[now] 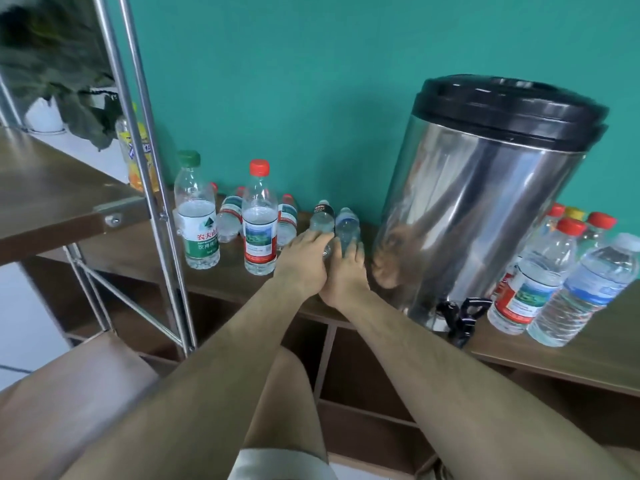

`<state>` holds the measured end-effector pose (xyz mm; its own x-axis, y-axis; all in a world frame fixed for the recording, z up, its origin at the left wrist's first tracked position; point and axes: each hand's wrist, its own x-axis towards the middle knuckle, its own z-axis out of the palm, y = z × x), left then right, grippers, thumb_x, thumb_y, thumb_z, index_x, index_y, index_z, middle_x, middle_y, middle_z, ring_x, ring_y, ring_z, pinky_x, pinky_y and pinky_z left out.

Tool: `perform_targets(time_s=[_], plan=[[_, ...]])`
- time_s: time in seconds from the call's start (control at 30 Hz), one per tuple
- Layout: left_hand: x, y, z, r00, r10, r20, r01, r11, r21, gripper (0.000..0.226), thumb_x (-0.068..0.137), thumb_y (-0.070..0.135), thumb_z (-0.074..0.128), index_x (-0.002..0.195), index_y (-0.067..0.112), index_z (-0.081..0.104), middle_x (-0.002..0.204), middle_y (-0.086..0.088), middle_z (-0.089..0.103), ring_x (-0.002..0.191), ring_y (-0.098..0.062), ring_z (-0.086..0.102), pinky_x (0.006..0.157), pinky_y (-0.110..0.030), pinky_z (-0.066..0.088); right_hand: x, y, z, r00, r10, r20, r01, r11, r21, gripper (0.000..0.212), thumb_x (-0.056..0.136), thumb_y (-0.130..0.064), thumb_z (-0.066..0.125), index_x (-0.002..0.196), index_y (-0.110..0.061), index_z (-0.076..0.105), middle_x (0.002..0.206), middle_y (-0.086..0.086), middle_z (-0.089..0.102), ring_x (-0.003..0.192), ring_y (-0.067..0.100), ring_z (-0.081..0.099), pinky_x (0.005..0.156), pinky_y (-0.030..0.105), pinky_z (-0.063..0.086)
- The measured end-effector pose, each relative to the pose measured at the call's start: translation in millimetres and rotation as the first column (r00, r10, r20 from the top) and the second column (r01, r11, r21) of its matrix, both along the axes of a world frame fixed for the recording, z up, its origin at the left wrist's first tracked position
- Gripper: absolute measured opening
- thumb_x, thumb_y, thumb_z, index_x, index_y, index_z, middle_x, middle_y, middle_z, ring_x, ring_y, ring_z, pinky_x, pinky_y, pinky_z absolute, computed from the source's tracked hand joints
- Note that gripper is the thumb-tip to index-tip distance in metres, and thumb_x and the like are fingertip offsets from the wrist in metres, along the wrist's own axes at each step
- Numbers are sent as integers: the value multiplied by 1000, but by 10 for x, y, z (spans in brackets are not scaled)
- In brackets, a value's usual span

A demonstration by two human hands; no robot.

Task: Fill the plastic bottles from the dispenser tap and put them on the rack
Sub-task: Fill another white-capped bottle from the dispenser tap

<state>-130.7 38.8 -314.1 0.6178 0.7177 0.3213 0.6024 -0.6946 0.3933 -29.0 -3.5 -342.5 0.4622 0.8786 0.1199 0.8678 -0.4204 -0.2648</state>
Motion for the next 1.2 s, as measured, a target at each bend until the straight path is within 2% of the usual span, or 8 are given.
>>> perform_targets(time_s=[0.13, 0.37, 0.47, 0.57, 0.73, 0.9, 1.07, 1.2], plan=[[9, 69, -84, 1000, 9, 14, -9, 1000, -18, 62, 97, 9, 58, 155, 24, 42, 159, -3, 44, 147, -26, 39, 122, -41, 32, -25, 78, -43, 987, -82, 139, 90, 995, -52, 86, 101, -31, 55, 164, -11, -1, 167, 25, 3, 157, 50, -5, 128, 53, 12], [-93, -46, -143, 999, -32, 13, 32, 998, -50, 56, 93, 8, 57, 148, 18, 51, 152, -7, 52, 139, -30, 47, 114, -42, 39, -221, -167, 42, 976, -102, 195, 106, 994, -12, 53, 103, -14, 53, 152, -18, 32, 149, 18, 26, 128, 44, 46, 105, 47, 46], [-169, -201, -192, 997, -24, 79, 34, 991, -126, 54, 91, 4, 58, 144, 13, 54, 145, -12, 56, 133, -32, 51, 112, -44, 41, -349, -470, 45, 979, -102, 175, 98, 995, 33, 46, 104, -11, 50, 147, -16, 35, 150, 18, 26, 125, 40, 47, 95, 46, 52], [-222, -450, -337, 979, 22, 203, 36, 961, -276, 45, 97, 1, 52, 141, 9, 57, 139, -13, 59, 130, -28, 54, 109, -26, 37, -467, -880, -21, 988, -99, 118, 89, 992, 89, 49, 101, -10, 55, 146, -13, 33, 151, 18, 26, 130, 38, 44, 97, 42, 53], [-150, -951, -529, 872, 206, 443, 119, 790, -602, 32, 105, 32, 57, 134, 20, 59, 122, 1, 70, 112, -13, 67, 96, -25, 49, -540, -1754, -120, 1000, 5, 13, -9, 936, 353, 43, 88, -17, 72, 124, 0, 55, 132, 21, 47, 117, 41, 53, 99, 46, 51], [50, -1486, -567, 723, 431, 540, 263, 550, -793, 79, 72, 70, 74, 132, 23, 55, 117, -3, 74, 104, -21, 74, 96, -48, 59, -373, -2494, -388, 991, 132, -19, -102, 843, 528, 36, 82, -9, 80, 112, -1, 61, 127, 17, 52, 114, 36, 59, 91, 44, 58], [230, -1824, -759, 648, 525, 551, 345, 443, -827, 68, 74, 31, 86, 131, 12, 53, 117, -15, 72, 98, -28, 77, 84, -45, 64, 134, -2827, -465, 948, 315, -39, -256, 833, 490, 35, 87, -32, 69, 113, -13, 54, 121, 1, 53, 109, 24, 59, 85, 41, 56], [196, -2034, -1016, 829, 383, 409, 174, 519, -837, 66, 70, 4, 80, 121, 28, 45, 109, -6, 66, 97, -20, 71, 78, -37, 59, 564, -2953, -476, 964, 172, -202, -80, 914, 398, 26, 96, -54, 53, 96, -28, 56, 89, -13, 63, 85, 10, 62, 76, 42, 55]])
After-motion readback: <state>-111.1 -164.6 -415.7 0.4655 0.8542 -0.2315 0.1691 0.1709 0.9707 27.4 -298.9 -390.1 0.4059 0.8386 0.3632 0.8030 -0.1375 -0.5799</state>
